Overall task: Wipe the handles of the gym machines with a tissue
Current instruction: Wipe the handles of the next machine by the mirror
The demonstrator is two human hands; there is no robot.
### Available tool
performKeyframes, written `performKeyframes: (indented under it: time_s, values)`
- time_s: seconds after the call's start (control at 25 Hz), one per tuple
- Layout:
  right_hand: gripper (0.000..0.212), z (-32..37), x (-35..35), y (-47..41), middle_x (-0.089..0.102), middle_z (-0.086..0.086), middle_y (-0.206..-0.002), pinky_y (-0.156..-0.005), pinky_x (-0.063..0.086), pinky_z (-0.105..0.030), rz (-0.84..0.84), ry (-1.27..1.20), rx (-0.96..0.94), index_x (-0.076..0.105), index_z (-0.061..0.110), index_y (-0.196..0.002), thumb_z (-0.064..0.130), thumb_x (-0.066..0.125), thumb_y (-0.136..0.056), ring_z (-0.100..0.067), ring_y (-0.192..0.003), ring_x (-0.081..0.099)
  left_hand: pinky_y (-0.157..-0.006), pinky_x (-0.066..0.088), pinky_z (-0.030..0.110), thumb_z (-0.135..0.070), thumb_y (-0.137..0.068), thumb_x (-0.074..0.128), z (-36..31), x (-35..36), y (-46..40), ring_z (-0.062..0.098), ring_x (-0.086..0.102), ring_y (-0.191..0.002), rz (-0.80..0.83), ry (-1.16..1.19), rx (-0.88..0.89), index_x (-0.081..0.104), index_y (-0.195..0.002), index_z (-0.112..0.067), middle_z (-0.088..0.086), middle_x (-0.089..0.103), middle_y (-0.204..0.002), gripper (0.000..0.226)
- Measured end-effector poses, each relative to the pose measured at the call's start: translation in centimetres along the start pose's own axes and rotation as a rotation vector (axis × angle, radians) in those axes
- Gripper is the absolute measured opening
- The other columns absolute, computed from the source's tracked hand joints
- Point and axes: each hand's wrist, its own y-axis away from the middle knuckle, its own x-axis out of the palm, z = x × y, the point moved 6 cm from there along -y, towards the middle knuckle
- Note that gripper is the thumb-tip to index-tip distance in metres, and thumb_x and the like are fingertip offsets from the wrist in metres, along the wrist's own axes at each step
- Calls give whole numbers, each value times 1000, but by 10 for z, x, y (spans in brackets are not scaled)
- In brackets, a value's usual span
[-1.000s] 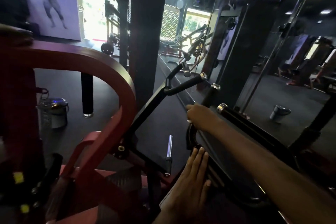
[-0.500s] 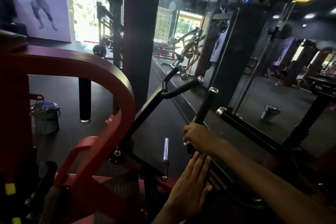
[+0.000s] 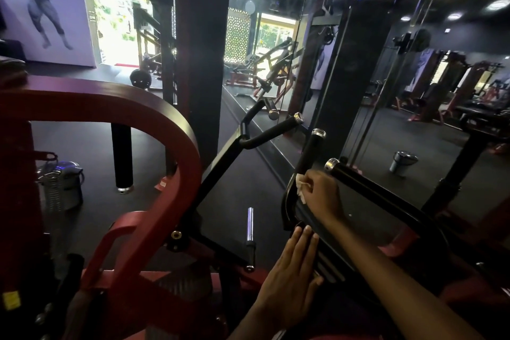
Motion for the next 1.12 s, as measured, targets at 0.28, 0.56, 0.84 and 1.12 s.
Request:
performKeyframes:
  time_s: [0.28,0.56,0.84,1.12]
  values:
    - [21,-25,16,26,68,2,-70,-69,59,-34,452,-190,6,63,30,-61,26,75,-78,-10,-71,69,-119,-3,34,-43,-102,23,2,6,-1,21,-12,-146,25,44,-16,-15,-148,-17,2,-14,-158,65]
    - [22,-4,6,22,60,7,-63,-48,43,-9,202,-24,-11,60,14,-68,27,73,-80,0,-54,57,-117,5,26,-42,-102,22,-2,1,1,23,-5,-146,-17,-44,11,-1,-150,-8,7,-5,-159,63]
    - [15,5,-6,1,59,-5,-85,-53,32,-7,12,198,31,60,10,-89,24,55,-93,-3,-68,52,-115,18,42,-42,-102,20,0,4,0,25,-3,-146,30,-22,-5,0,-150,-7,9,-3,-159,62]
    - [20,55,19,-12,55,-5,-116,-89,45,-32,349,714,-561,59,12,-111,17,52,-93,-22,-112,49,-118,14,36,-39,-102,20,-3,2,0,27,1,-146,-1,-75,22,5,-150,-5,11,0,-159,60]
